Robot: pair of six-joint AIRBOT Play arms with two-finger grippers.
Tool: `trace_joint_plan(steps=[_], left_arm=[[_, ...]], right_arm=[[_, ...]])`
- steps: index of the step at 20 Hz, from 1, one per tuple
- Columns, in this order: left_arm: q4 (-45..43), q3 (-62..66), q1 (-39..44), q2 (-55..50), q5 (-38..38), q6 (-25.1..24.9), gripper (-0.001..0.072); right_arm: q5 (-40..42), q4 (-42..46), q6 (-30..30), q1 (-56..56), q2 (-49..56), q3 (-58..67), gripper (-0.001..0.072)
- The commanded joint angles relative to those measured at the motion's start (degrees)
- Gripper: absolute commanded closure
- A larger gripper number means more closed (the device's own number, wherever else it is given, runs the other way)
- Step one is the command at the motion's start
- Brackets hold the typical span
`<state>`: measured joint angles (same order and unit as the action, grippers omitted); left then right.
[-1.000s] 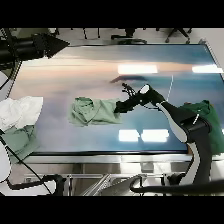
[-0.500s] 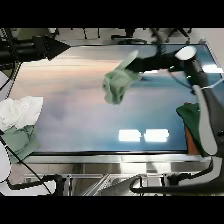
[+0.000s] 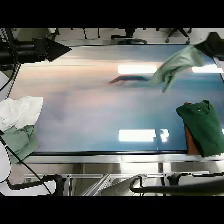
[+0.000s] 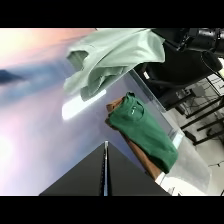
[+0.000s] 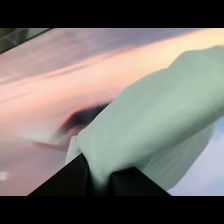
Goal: Fold the shirts.
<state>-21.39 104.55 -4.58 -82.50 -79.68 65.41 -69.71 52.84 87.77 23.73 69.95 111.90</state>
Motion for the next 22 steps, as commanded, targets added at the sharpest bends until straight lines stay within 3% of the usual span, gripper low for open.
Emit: trace_joint_plan(steps=[1, 5, 10, 15, 18, 22], left_arm=[[0.0, 0.0, 0.17, -0.37, -1.44, -0.04, 0.0695], [0.0, 0.0, 1.9, -2.36, -2.38, -0.26, 0.0694], [0.17, 0.0, 6.05, -6.05, -2.51, -2.47, 0.0694], [0.52, 0.0, 8.37, -7.28, -2.43, -5.4, 0.0694], [0.46, 0.0, 8.72, -7.28, -2.69, -6.1, 0.0694], [0.44, 0.0, 8.72, -7.28, -4.39, -7.48, 0.0694]], right_arm=[[-8.72, 11.34, 10.23, 8.7, -1.18, 0.22, 0.0684], [-20.52, 22.93, 14.71, 11.58, -4.57, 0.2, 0.0684], [-35.76, 35.95, 15.98, 11.61, -8.0, 0.17, 0.0684], [-35.87, 40.44, 16.96, 12.11, -14.84, -7.48, 0.0684], [-35.74, 41.94, 16.26, 13.92, -19.43, -20.37, 0.0684], [-30.29, 51.63, 14.19, 14.51, -22.69, -36.85, 0.0683]])
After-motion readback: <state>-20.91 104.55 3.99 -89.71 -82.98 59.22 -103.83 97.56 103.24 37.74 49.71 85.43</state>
